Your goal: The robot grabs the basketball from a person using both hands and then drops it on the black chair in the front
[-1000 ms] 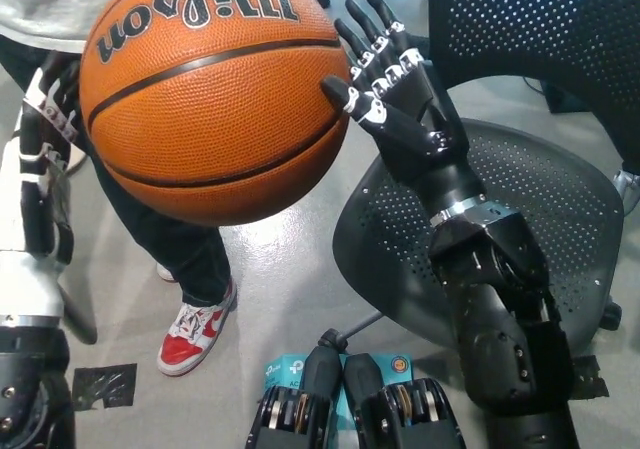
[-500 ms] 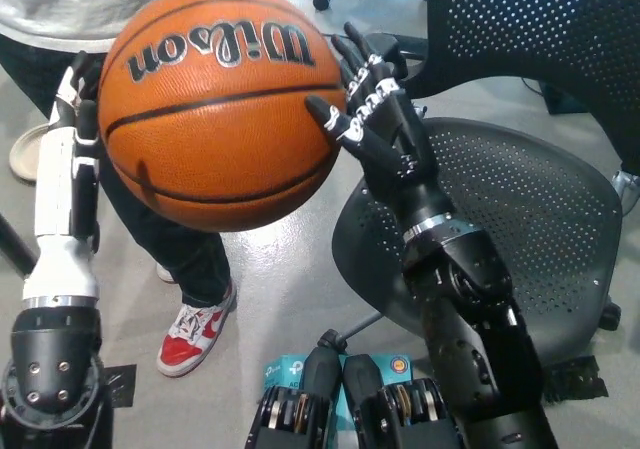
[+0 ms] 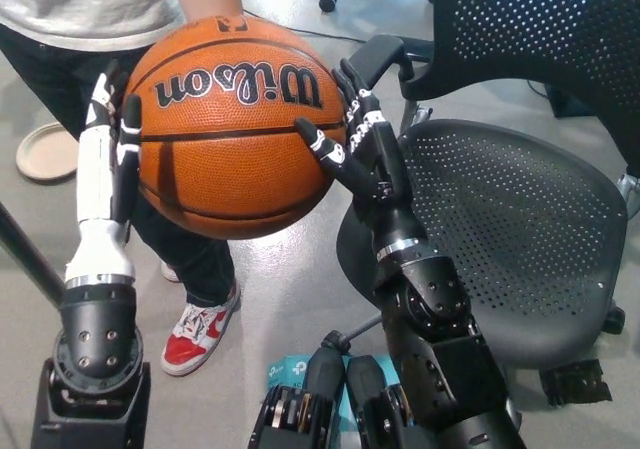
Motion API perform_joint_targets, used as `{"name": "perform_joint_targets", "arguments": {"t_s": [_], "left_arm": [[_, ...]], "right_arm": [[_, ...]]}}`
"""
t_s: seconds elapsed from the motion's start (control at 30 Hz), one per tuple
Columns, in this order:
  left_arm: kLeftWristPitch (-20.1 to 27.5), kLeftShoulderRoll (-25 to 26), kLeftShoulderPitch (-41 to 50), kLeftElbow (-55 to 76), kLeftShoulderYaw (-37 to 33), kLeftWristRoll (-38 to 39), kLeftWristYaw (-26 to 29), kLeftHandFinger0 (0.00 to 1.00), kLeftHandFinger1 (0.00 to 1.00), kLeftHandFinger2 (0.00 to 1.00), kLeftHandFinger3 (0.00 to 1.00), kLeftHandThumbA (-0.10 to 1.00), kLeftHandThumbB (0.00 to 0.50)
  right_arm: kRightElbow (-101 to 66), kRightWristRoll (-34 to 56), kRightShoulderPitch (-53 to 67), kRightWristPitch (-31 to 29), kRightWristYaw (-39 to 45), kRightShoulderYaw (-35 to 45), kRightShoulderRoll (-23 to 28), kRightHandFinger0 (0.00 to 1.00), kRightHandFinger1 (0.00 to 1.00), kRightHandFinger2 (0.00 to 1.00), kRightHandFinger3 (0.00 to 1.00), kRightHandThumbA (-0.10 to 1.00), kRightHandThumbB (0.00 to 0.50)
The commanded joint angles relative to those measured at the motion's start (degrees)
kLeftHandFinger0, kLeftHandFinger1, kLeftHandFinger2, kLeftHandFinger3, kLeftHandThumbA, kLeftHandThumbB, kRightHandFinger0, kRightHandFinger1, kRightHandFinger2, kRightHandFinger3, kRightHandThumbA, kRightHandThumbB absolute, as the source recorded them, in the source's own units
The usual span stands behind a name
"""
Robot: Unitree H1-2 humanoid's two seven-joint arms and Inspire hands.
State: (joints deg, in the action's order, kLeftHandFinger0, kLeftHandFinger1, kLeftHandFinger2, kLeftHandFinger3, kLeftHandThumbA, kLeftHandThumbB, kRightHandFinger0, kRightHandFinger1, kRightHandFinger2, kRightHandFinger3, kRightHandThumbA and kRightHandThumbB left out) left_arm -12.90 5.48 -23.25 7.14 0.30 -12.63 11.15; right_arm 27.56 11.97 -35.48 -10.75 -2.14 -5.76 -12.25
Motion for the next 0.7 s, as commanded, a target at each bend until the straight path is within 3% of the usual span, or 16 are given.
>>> {"name": "perform_joint_targets", "arguments": {"t_s": [0.0,0.2,0.23,0.3,0.47,0.53,0.6,0.67], "left_arm": [[-0.50,-3.90,-3.55,-2.71,-7.10,4.25,-9.11,1.00,1.00,1.00,1.00,1.00,0.183],[-0.55,-4.01,-6.44,-6.56,-6.63,6.93,-10.83,1.00,1.00,1.00,1.00,1.00,0.208],[0.01,-3.92,-6.96,-7.31,-6.83,6.68,-10.83,1.00,1.00,1.00,1.00,1.00,0.205],[-0.03,-3.93,-7.54,-7.37,-7.27,6.18,-10.78,1.00,1.00,1.00,1.00,1.00,0.190],[1.47,-3.84,-9.42,-6.69,-7.94,6.44,-11.29,1.00,1.00,1.00,1.00,1.00,0.222],[2.15,-3.62,-10.09,-6.05,-8.43,6.40,-11.51,1.00,1.00,1.00,1.00,1.00,0.211],[3.31,-3.58,-10.86,-5.26,-8.82,6.78,-11.72,1.00,1.00,1.00,1.00,1.00,0.188],[3.41,-3.77,-11.90,-4.52,-8.99,6.89,-11.55,1.00,1.00,1.00,1.00,1.00,0.199]], "right_arm": [[0.72,-2.05,-3.59,2.25,2.74,-3.54,-5.90,1.00,1.00,1.00,1.00,1.00,0.272],[2.07,-0.71,-4.98,2.38,1.80,-1.97,-5.40,1.00,1.00,1.00,1.00,1.00,0.279],[1.02,0.48,-4.94,5.65,1.84,-1.57,-5.33,1.00,1.00,1.00,1.00,1.00,0.323],[-0.63,1.47,-4.78,8.42,2.08,-1.49,-5.07,1.00,1.00,1.00,1.00,1.00,0.351],[-2.71,1.38,-5.48,6.37,0.92,-0.75,-5.16,1.00,1.00,1.00,1.00,1.00,0.277],[-4.35,1.39,-5.61,6.90,0.53,-0.64,-5.12,1.00,1.00,1.00,1.00,1.00,0.269],[-6.80,1.15,-5.76,7.96,0.38,-0.80,-4.70,1.00,1.00,1.00,1.00,1.00,0.293],[-8.75,-0.09,-6.36,7.47,0.71,-1.42,-3.72,1.00,1.00,1.00,1.00,1.00,0.271]]}}
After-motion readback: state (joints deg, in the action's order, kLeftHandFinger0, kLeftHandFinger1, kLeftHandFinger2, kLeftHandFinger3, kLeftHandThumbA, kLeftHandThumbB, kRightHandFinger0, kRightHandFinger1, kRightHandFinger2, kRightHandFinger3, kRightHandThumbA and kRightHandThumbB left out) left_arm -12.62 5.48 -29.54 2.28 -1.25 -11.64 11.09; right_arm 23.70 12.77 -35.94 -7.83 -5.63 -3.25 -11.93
